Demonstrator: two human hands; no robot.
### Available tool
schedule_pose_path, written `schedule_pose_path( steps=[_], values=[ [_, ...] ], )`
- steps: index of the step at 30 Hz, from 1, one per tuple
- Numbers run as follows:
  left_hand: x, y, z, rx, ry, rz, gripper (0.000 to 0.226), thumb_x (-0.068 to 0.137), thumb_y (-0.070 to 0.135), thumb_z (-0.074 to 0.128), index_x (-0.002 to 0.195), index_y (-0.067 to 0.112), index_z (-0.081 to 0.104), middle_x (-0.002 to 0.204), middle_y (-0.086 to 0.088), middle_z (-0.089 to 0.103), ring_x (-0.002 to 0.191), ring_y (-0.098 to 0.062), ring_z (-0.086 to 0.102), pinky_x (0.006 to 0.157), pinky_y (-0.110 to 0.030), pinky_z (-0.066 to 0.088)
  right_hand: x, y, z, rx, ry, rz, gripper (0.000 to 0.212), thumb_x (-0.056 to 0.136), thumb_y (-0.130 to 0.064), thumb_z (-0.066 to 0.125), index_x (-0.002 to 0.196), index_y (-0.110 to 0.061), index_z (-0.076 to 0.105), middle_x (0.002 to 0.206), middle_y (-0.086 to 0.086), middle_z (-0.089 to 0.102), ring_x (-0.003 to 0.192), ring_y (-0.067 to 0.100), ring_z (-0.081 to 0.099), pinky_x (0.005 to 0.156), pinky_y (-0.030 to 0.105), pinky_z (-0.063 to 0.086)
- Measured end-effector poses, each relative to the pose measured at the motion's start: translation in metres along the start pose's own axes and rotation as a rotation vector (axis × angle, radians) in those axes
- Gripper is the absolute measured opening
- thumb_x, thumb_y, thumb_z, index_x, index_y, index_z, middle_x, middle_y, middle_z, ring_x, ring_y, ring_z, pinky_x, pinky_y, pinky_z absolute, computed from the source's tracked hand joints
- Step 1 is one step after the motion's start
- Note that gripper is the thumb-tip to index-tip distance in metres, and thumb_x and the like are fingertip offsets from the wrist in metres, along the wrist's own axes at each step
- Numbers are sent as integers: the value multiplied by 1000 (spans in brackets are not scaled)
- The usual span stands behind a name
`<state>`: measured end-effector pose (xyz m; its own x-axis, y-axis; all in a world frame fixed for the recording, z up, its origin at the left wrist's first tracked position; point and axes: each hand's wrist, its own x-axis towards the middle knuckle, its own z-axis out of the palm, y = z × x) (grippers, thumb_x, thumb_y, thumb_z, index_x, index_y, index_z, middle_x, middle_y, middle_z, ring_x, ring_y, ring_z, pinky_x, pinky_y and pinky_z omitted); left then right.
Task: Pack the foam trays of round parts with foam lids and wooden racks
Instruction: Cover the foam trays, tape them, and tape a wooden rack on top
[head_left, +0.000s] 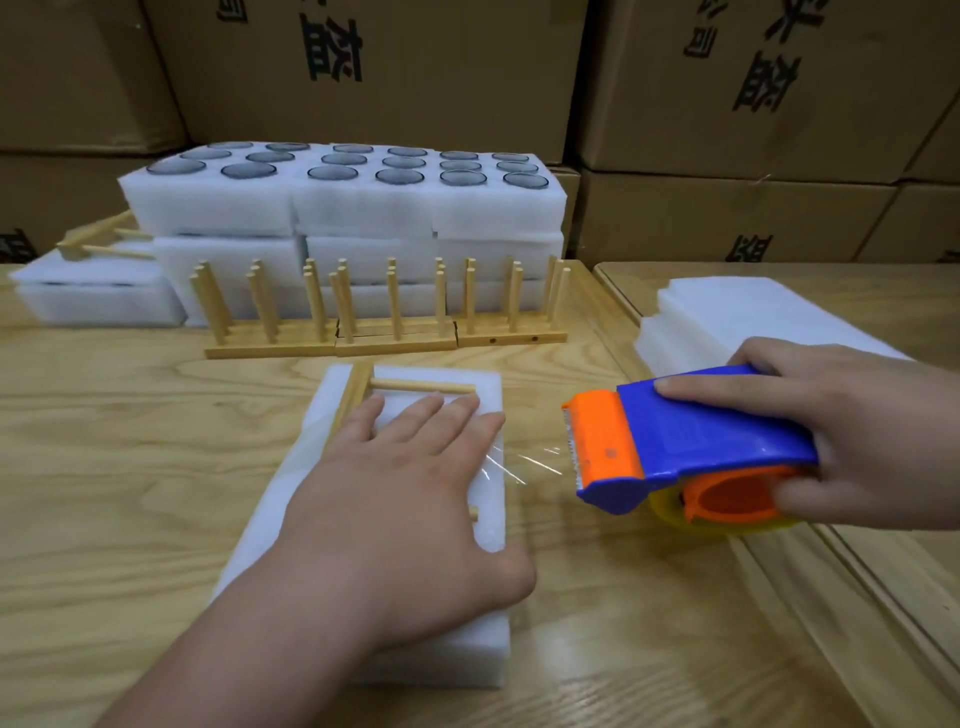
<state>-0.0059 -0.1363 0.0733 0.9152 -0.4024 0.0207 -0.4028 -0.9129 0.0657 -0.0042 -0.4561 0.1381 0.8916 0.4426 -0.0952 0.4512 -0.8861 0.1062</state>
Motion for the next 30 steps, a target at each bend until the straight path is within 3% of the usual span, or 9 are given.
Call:
schedule_pose_path(
  steps=[4,7,14,19,23,26,30],
  values=[
    [-2,-2,1,25,-13,7,108,61,83,10,157,43,-15,164,23,-22,151,0,-20,124,-44,-15,12,-11,-8,-162,-9,-43,83,72,-76,41,146,-73,5,93,-20,39,68,9,51,58,16,32],
    [-2,-2,0,32,-10,11,107,62,83,10,158,43,-13,165,22,-21,152,-1,-18,124,-44,-14,27,-22,-19,-258,-42,-100,78,73,-83,27,138,-77,-15,100,-16,36,77,11,47,62,24,32],
    [2,-1,0,43,0,15,109,59,83,6,158,42,-12,167,20,-18,153,-2,-16,125,-45,-11,51,-49,-37,-331,-106,-163,73,84,-74,44,140,-71,-2,88,-15,29,70,11,39,64,35,40],
    [1,-1,1,47,-2,45,96,61,81,5,150,56,-21,169,14,-14,155,-8,-15,124,-48,-11,35,-36,-23,-286,-121,-129,82,83,-73,44,138,-74,-16,99,-9,36,71,6,39,61,30,34],
    [1,0,1,35,-3,46,91,61,79,6,149,61,-7,170,14,-11,155,-9,-13,124,-48,-12,22,-35,-3,-192,-134,-71,91,80,-64,52,137,-78,-18,95,-12,35,73,8,45,70,34,45],
    [0,-1,0,25,-13,39,89,61,80,7,147,62,5,170,15,-10,155,-8,-12,124,-47,-11,14,-28,1,-125,-92,-43,88,76,-66,47,136,-80,-16,94,-14,38,72,8,46,70,34,46],
    [1,-2,-1,14,-22,43,86,61,81,9,146,65,1,169,16,-9,156,-8,-10,125,-46,-10,2,-21,2,-63,-61,5,82,71,-77,33,138,-79,-14,95,-15,40,72,7,47,71,33,47]
  ],
)
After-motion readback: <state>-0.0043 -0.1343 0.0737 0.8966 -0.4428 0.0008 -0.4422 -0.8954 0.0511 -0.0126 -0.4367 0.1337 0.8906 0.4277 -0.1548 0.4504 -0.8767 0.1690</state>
